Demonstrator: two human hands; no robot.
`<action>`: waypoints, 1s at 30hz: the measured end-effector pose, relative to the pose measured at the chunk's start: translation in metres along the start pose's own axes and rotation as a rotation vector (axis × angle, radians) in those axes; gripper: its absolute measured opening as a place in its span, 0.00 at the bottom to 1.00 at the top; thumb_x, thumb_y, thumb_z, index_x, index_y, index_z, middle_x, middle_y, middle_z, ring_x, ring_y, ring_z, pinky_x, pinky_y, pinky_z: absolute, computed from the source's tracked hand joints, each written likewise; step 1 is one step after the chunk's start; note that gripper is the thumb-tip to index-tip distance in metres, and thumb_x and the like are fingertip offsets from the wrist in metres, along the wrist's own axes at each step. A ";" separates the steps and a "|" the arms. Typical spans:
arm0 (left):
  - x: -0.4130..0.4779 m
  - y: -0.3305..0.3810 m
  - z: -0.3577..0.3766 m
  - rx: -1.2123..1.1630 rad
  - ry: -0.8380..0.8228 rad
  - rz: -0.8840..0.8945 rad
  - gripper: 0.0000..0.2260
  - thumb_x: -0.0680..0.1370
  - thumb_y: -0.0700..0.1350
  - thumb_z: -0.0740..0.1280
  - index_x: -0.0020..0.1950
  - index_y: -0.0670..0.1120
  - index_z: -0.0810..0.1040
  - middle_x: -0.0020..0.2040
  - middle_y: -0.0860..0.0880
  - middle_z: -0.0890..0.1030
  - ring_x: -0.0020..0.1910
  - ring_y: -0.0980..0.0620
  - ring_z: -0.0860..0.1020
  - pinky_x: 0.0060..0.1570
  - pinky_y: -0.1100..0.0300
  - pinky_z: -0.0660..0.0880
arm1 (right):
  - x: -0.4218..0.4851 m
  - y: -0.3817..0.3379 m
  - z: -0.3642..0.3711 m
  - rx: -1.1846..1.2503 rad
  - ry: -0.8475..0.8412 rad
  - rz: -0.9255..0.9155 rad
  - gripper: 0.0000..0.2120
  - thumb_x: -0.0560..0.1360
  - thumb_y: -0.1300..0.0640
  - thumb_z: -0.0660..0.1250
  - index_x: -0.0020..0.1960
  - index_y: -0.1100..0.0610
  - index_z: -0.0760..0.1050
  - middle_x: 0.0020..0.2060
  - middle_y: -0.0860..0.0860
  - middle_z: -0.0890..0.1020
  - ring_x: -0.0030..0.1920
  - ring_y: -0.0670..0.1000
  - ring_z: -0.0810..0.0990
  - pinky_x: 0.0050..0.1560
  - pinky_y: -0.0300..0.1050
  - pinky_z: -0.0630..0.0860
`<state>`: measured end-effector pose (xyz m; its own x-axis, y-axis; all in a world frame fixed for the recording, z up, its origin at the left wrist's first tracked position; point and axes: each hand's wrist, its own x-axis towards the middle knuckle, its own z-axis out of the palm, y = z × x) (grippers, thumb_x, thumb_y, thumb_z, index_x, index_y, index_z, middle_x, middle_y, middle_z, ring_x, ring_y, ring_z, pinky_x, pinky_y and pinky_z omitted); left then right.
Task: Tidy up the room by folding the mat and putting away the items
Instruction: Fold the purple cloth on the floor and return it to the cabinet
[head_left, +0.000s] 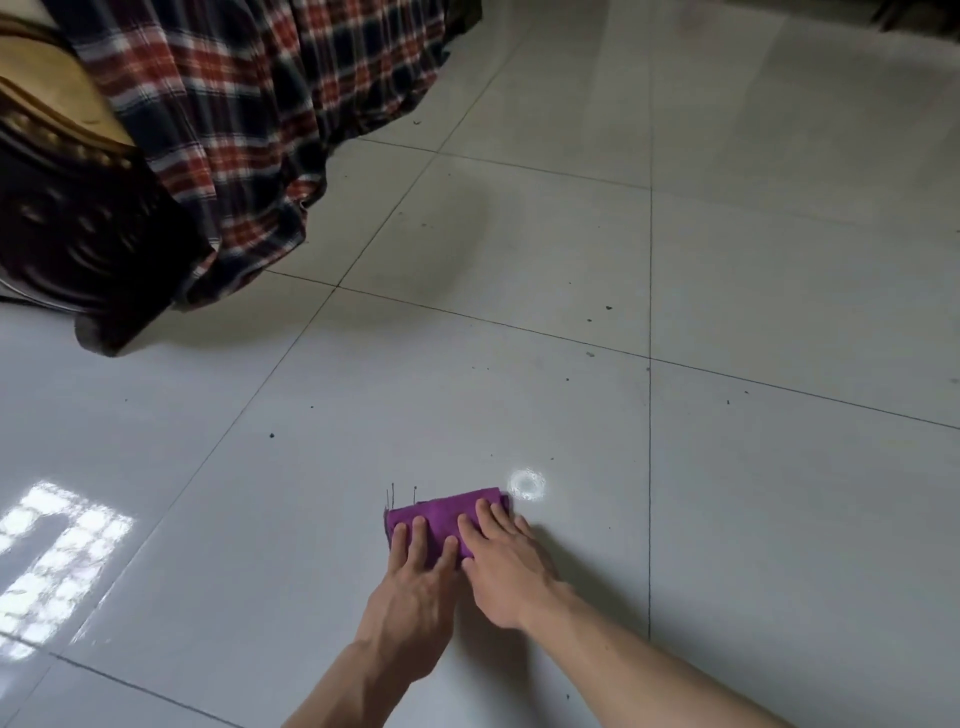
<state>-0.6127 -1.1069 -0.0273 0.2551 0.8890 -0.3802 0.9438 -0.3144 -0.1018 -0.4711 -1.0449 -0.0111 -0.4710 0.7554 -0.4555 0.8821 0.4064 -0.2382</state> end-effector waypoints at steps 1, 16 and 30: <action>-0.005 0.005 0.000 0.011 -0.004 0.004 0.24 0.71 0.42 0.52 0.52 0.44 0.87 0.57 0.43 0.84 0.57 0.26 0.80 0.61 0.33 0.74 | -0.007 0.000 0.000 -0.002 -0.005 0.004 0.28 0.85 0.51 0.50 0.82 0.55 0.48 0.81 0.57 0.47 0.81 0.57 0.44 0.80 0.54 0.43; -0.050 0.025 -0.007 -0.205 0.252 0.012 0.17 0.77 0.46 0.57 0.49 0.53 0.87 0.57 0.52 0.84 0.61 0.40 0.79 0.58 0.48 0.80 | -0.067 0.011 0.011 0.137 0.083 -0.052 0.23 0.82 0.53 0.57 0.77 0.56 0.62 0.78 0.56 0.61 0.78 0.56 0.58 0.78 0.50 0.53; -0.006 -0.007 -0.016 -0.551 0.246 -0.336 0.16 0.81 0.45 0.61 0.69 0.52 0.75 0.63 0.52 0.77 0.62 0.48 0.72 0.57 0.56 0.72 | -0.024 0.033 0.012 0.238 0.323 0.127 0.15 0.79 0.53 0.65 0.65 0.52 0.76 0.59 0.49 0.78 0.61 0.53 0.73 0.62 0.43 0.69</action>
<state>-0.6173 -1.1052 -0.0095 -0.0906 0.9788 -0.1835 0.9327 0.1480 0.3290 -0.4301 -1.0559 -0.0181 -0.3021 0.9297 -0.2108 0.8922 0.1979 -0.4060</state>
